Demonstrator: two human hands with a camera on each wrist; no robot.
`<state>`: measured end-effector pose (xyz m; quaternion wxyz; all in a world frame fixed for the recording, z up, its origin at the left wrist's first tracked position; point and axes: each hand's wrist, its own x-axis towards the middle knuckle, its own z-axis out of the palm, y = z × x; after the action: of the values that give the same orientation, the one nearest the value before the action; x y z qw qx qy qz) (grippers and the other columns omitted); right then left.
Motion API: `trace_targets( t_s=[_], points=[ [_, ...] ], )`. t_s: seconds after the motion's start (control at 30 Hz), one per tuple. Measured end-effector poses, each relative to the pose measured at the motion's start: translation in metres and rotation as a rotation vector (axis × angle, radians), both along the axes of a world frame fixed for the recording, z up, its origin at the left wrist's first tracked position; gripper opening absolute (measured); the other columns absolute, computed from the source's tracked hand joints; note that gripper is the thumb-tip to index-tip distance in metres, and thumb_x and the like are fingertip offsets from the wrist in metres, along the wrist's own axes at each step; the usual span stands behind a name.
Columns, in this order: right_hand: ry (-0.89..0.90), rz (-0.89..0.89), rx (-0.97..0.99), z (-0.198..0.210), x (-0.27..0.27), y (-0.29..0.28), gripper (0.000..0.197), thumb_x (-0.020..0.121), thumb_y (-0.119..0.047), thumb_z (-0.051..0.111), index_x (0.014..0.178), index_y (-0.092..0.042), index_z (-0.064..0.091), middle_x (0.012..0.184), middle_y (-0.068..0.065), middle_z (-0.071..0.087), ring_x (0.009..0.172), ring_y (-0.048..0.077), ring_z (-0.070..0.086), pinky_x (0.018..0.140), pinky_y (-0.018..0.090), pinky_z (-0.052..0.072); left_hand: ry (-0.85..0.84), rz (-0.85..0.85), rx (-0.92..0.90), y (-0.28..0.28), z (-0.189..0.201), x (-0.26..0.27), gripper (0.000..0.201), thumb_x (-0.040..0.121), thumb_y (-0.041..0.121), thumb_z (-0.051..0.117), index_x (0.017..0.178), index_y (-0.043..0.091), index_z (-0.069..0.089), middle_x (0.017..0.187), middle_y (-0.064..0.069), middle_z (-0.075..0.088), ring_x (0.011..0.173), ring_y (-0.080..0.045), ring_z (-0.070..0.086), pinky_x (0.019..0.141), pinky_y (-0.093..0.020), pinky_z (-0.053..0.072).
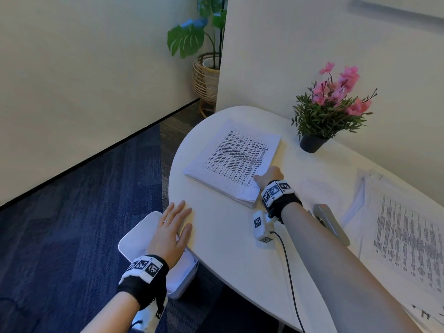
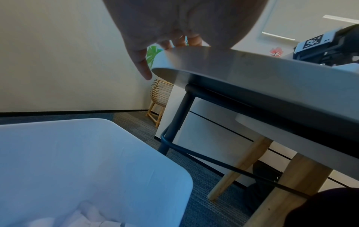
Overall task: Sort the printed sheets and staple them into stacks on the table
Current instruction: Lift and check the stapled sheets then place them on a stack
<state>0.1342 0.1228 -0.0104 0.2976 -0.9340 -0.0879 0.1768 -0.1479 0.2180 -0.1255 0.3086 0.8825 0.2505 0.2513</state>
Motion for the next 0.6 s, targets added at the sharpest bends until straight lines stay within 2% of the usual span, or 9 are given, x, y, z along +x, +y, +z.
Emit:
trace_targets(
  t_s=[0.07,0.17,0.27,0.3,0.33,0.37,0.43,0.5,0.6],
  points=[
    [-0.010,-0.002,0.018,-0.005,0.002,0.001,0.037,0.086,-0.018,0.068,0.068,-0.008,0.038,0.062,0.003,0.042,0.051,0.014,0.037,0.042,0.022,0.029,0.004,0.004,-0.001,-0.001,0.000,0.000,0.071,0.089,0.070,0.017,0.134,0.026,0.050,0.149,0.016,0.030,0.143,-0.003,0.010,0.114,-0.022,0.010],
    [-0.041,-0.016,0.102,-0.008,0.001,0.004,0.025,0.083,-0.016,0.071,0.094,0.001,0.056,0.084,0.011,0.062,0.072,0.023,0.057,0.053,0.023,0.040,0.011,0.006,0.005,-0.001,0.001,0.000,0.072,0.089,0.070,0.017,0.134,0.025,0.050,0.149,0.015,0.030,0.143,-0.003,0.010,0.114,-0.021,0.009],
    [-0.033,-0.043,0.045,-0.007,-0.003,0.005,0.032,0.084,-0.021,0.070,0.073,-0.010,0.042,0.065,0.003,0.041,0.056,0.018,0.043,0.043,0.023,0.029,0.019,0.004,0.007,-0.001,0.001,-0.001,0.072,0.090,0.069,0.016,0.134,0.025,0.050,0.149,0.015,0.030,0.143,-0.003,0.010,0.114,-0.020,0.008],
    [-0.041,-0.042,0.008,-0.006,-0.005,0.003,0.033,0.085,-0.023,0.068,0.073,-0.013,0.039,0.067,0.003,0.039,0.055,0.017,0.039,0.044,0.024,0.029,0.024,0.002,0.008,-0.001,0.002,-0.001,0.072,0.090,0.070,0.016,0.134,0.024,0.049,0.149,0.015,0.030,0.143,-0.003,0.010,0.114,-0.021,0.008],
    [-0.024,-0.038,-0.017,-0.003,-0.006,0.001,0.025,0.086,-0.024,0.066,0.082,-0.012,0.044,0.077,0.007,0.045,0.061,0.019,0.044,0.049,0.026,0.034,0.027,0.000,0.009,-0.001,0.003,-0.001,0.072,0.090,0.070,0.016,0.134,0.024,0.049,0.149,0.015,0.030,0.142,-0.003,0.010,0.115,-0.023,0.009],
    [-0.013,-0.035,-0.013,-0.002,-0.005,-0.003,0.026,0.088,-0.024,0.064,0.102,-0.008,0.049,0.096,0.013,0.050,0.076,0.025,0.052,0.058,0.028,0.039,0.031,0.000,0.010,-0.002,0.004,-0.001,0.073,0.089,0.070,0.015,0.134,0.024,0.049,0.149,0.015,0.030,0.142,-0.003,0.010,0.115,-0.023,0.009],
    [-0.005,-0.027,0.024,0.006,-0.005,-0.016,0.048,0.090,-0.021,0.060,0.129,-0.002,0.040,0.125,0.017,0.047,0.105,0.031,0.054,0.072,0.030,0.041,0.040,0.000,0.012,-0.002,0.006,-0.001,0.073,0.089,0.070,0.016,0.135,0.025,0.049,0.148,0.015,0.029,0.141,-0.002,0.010,0.114,-0.022,0.008],
    [-0.023,-0.041,0.119,0.019,-0.007,-0.037,0.049,0.090,-0.022,0.060,0.131,-0.004,0.041,0.123,0.015,0.052,0.103,0.028,0.056,0.075,0.030,0.043,0.052,-0.004,0.013,-0.003,0.007,-0.001,0.070,0.089,0.068,0.020,0.135,0.024,0.048,0.148,0.015,0.028,0.141,-0.003,0.010,0.115,-0.025,0.009],
    [-0.038,-0.085,0.297,0.038,-0.011,-0.081,0.037,0.088,-0.022,0.062,0.120,-0.008,0.049,0.101,0.009,0.063,0.085,0.020,0.064,0.070,0.027,0.049,0.079,-0.018,0.015,-0.001,0.009,-0.003,0.064,0.088,0.058,0.024,0.136,0.022,0.048,0.149,0.012,0.028,0.140,-0.005,0.011,0.115,-0.030,0.012]
  ],
)
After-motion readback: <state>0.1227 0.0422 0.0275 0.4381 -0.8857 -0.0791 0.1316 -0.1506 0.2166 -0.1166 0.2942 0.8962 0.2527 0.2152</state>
